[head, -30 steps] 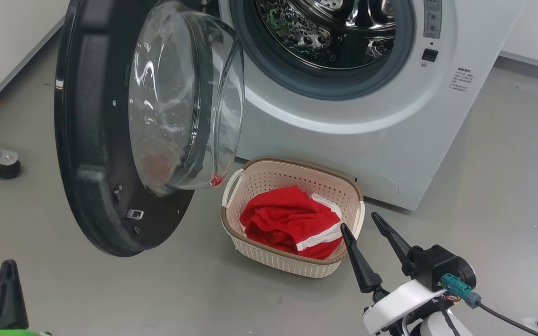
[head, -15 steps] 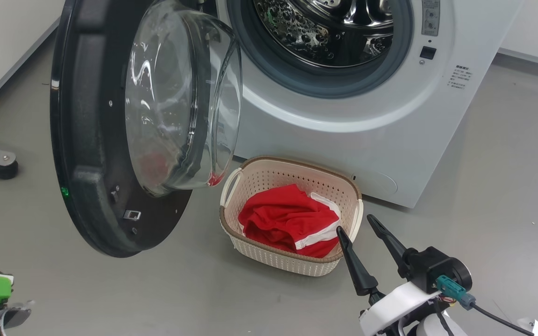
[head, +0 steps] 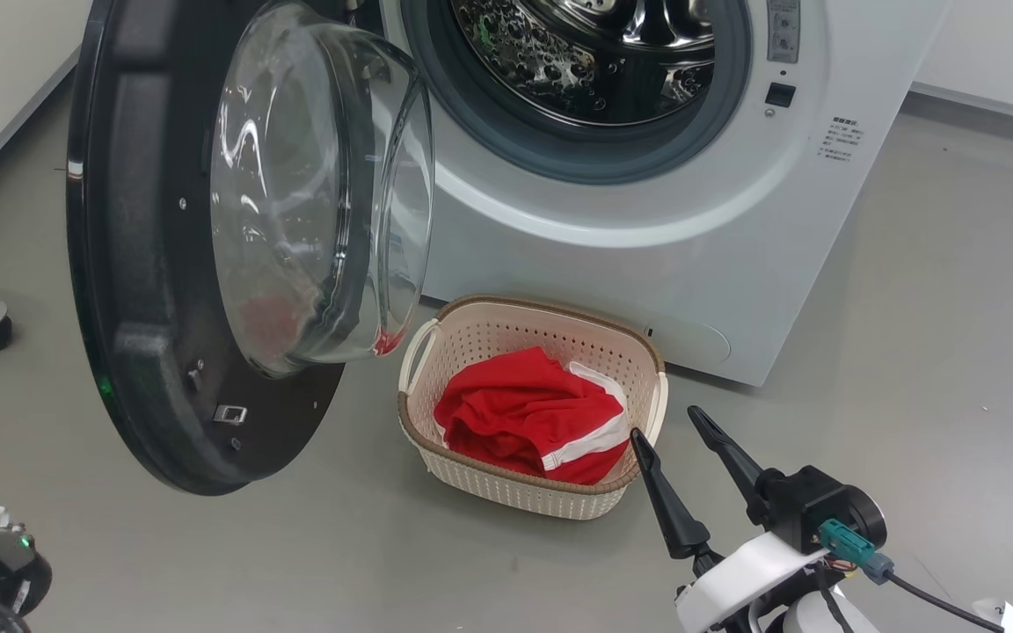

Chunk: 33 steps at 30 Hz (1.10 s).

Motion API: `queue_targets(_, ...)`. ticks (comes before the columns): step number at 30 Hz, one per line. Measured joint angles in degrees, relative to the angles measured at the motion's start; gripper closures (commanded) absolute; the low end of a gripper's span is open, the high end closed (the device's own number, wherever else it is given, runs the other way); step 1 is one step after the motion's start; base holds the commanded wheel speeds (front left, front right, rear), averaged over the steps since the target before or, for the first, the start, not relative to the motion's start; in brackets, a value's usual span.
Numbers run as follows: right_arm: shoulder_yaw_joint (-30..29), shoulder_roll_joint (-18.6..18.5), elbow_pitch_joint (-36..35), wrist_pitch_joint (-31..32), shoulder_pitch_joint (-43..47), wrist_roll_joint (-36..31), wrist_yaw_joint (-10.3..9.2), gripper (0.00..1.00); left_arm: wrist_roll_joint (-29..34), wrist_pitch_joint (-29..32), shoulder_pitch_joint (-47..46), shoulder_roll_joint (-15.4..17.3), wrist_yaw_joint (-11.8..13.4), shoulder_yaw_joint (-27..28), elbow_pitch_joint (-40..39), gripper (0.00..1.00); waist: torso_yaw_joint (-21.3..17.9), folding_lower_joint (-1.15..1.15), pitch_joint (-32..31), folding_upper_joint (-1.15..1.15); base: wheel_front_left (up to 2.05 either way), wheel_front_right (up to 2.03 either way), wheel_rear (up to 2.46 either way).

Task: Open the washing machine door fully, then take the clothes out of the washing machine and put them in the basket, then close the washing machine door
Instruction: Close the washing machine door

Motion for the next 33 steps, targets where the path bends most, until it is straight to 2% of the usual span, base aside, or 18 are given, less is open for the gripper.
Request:
queue_targets(2, 0.01, 0.00, 0.00, 0.00, 0.00, -0.01, 0.00, 0.00, -2.04, 1.69, -0.97, -0.12, 2.07, 0.91, 0.08, 1.00, -0.09, 0.00, -0.04, 0.00, 0.00, 0.00, 0.00)
queue_targets(3, 0.01, 0.00, 0.00, 0.00, 0.00, 0.00, 0.00, 0.00, -3.07, 2.33, -1.33, -0.10, 2.32, 1.40, 0.13, 1.00, -0.13, 0.00, -0.06, 0.00, 0.00, 0.00, 0.00)
queue_targets(11, 0.22, 0.00, 0.00, 0.00, 0.00, -0.01, 0.00, 0.00, -7.44, 6.75, -2.26, 0.14, 2.24, 3.21, 2.48, 1.00, -0.59, 0.00, -0.15, 0.00, 0.00, 0.00, 0.00)
queue_targets(16, 0.25, 0.00, 0.00, 0.00, -0.01, -0.01, 0.00, 0.00, -7.43, 9.24, -2.24, 1.04, 1.89, 1.92, 4.17, 1.00, -1.02, 0.00, -0.10, 0.00, 0.00, 0.00, 0.00)
queue_targets(22, 0.22, 0.00, 0.01, 0.00, -0.01, -0.01, 0.01, 0.00, -7.32, 13.02, -1.59, 1.16, 1.75, -2.38, 7.33, 1.00, -1.56, 0.00, 0.05, 0.00, 0.00, 0.00, 0.00)
queue_targets(33, -0.03, 0.01, 0.01, 0.00, -0.09, -0.01, 0.01, 0.00, -7.69, 17.03, -1.29, 1.23, 1.74, -6.14, 6.50, 1.00, -2.36, 0.00, 0.41, 0.00, 0.00, 0.00, 0.00)
